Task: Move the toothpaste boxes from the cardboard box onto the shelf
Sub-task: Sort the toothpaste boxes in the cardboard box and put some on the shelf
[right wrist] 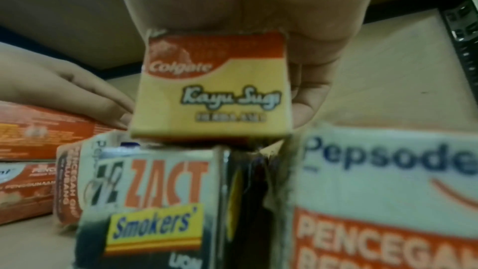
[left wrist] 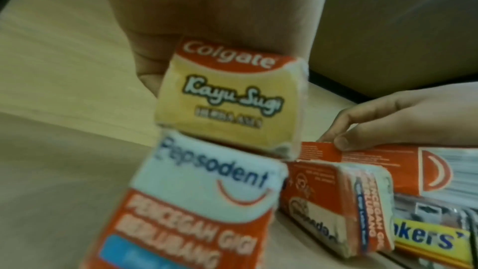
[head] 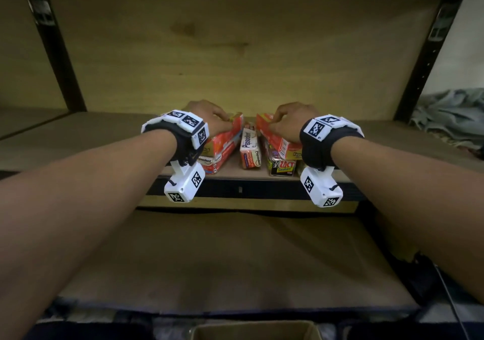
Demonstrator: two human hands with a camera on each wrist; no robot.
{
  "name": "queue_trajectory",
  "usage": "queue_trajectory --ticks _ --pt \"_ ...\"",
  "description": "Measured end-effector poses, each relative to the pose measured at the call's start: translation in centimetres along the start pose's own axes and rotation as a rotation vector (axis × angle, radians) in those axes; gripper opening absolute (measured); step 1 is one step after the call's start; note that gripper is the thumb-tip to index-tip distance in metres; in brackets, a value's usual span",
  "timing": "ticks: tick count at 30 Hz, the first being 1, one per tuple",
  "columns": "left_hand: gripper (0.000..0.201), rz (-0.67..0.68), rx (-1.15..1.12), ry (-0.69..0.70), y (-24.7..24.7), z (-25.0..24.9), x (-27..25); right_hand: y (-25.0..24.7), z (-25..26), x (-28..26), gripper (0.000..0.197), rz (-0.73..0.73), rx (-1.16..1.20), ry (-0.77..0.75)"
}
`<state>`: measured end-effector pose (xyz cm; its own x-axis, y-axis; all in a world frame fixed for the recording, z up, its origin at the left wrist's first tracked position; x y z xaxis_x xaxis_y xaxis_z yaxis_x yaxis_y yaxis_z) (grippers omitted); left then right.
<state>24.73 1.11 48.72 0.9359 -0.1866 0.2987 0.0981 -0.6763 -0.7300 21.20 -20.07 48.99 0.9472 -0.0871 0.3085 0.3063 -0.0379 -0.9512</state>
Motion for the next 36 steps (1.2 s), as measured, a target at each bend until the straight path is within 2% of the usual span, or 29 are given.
queue_trajectory --ticks 6,12,15,19,26,31,36 --pt "0.039 -0.009 0.022 -0.012 0.9 -0.4 0.8 0.6 0.1 0.3 0.032 0.0 0.013 -0.021" --pt "0.039 0.023 0.072 -0.039 0.6 -1.4 -1.1 -0.5 -0.2 -2.1 0.043 0.064 -0.003 -0.02" --pt "0.037 0.018 0.107 -0.024 0.2 -2.4 -2.9 -1.7 -0.3 -3.8 0.048 0.046 -0.013 -0.035" --pt "0.032 0.03 0.157 -0.005 -0.5 -4.2 -6.1 -3.3 -0.4 -7.0 0.035 0.036 -0.07 -0.092" --pt "0.021 0.029 0.097 0.098 -0.2 -6.3 -11.4 -4.0 -1.9 -11.8 0.027 0.033 -0.005 -0.055" --pt "0.02 0.137 0.055 0.107 1.8 -6.4 -14.5 -2.4 -2.2 -14.7 0.02 0.064 0.007 -0.019" --pt "0.015 0.346 -0.011 0.016 6.3 -3.4 -16.9 2.9 -1.8 -17.0 0.016 0.218 0.006 -0.092"
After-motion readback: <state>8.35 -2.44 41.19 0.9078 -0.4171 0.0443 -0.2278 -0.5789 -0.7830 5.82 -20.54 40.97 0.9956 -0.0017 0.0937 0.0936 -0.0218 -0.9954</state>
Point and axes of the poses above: each hand's wrist, its own x-axis towards the middle knuckle, its own y-axis out of the palm, z = x × y, the point moved 5 cm from there along x, towards the middle knuckle, and after that the axes turned 15 degrees about -x, right-handed, at the moved point
